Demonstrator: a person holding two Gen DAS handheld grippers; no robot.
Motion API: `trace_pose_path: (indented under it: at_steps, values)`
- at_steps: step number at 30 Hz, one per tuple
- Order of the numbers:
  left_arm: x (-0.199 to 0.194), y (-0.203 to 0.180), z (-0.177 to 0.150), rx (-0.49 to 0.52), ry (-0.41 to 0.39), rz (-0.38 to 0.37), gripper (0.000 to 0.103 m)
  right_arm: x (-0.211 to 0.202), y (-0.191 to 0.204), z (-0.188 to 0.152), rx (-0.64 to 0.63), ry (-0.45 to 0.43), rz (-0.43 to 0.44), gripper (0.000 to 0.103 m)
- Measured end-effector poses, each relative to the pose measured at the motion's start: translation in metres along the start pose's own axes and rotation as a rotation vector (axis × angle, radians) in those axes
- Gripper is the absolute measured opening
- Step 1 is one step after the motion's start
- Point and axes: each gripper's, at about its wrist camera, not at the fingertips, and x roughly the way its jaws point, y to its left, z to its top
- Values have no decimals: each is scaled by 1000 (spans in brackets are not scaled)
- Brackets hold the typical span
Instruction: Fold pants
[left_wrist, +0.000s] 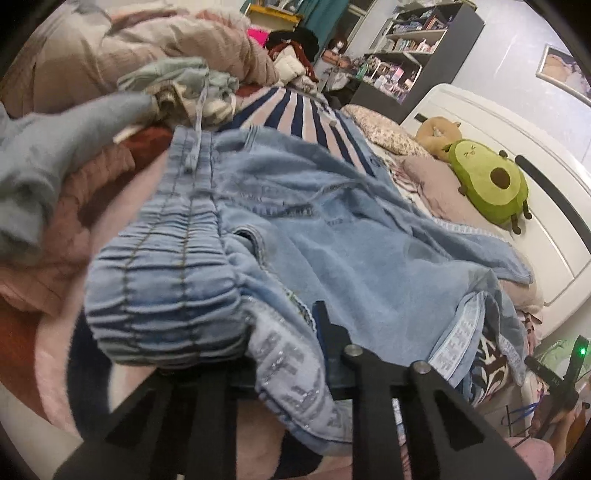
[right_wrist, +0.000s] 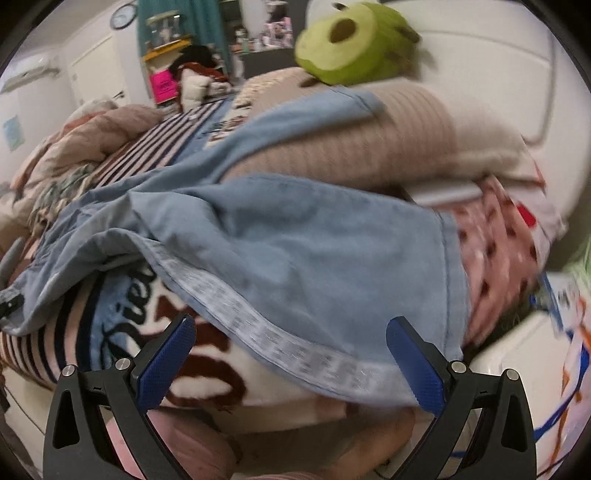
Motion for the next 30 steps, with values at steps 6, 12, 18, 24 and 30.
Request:
trace_pose_path:
  at_steps: [6, 12, 18, 24, 30]
  values:
    - [-13, -1, 17, 22, -79, 26, 11, 0, -10, -19, 108, 81, 281, 101]
    - [-21, -1, 25, 31, -127, 37, 11, 18, -22, -22, 223, 95, 326, 95]
    - [-32, 8, 31, 24, -174, 71, 10, 21, -42, -6, 329, -18, 236, 87]
    - [-39, 12, 34, 33, -198, 90, 9, 20, -42, -4, 369, -20, 237, 80]
    - [-39, 11, 34, 41, -197, 92, 9, 26, -40, -13, 415, 39, 300, 80]
